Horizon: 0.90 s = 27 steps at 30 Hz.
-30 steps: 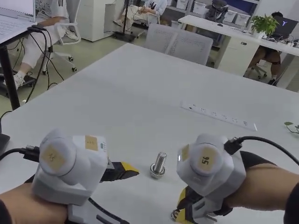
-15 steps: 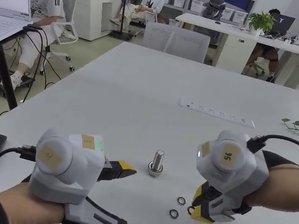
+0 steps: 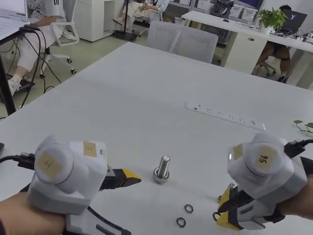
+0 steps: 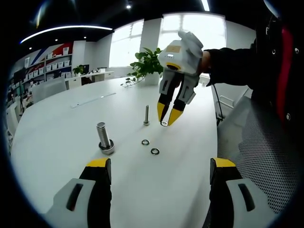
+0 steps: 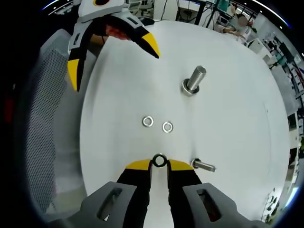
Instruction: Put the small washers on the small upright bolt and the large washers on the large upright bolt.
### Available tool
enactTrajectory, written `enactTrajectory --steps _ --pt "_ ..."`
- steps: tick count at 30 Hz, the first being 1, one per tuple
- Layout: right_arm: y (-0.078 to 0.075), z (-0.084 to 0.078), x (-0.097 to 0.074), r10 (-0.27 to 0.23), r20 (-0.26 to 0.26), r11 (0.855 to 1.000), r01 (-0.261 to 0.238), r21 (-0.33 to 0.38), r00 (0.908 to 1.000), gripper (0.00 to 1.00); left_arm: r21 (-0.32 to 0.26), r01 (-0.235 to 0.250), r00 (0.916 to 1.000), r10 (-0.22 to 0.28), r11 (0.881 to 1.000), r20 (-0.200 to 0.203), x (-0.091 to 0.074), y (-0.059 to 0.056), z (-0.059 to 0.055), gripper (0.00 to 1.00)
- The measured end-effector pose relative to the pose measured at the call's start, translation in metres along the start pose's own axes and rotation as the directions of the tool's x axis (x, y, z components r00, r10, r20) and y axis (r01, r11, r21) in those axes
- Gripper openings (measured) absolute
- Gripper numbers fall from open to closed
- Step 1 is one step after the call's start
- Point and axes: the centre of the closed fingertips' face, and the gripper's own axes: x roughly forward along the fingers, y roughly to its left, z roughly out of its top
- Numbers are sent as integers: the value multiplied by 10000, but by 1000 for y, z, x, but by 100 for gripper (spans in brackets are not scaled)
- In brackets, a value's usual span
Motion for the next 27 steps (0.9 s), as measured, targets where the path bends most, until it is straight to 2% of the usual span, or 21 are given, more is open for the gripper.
enactTrajectory --steps 14,27 --pt "-15 -17 -15 -369 13 9978 368 549 9993 14 40 115 9998 -114 9999 -159 1 -3 -2 85" --pt "-35 -17 -33 -658 103 9953 649 717 9978 14 9 140 9998 -140 9999 -172 1 -3 -2 85"
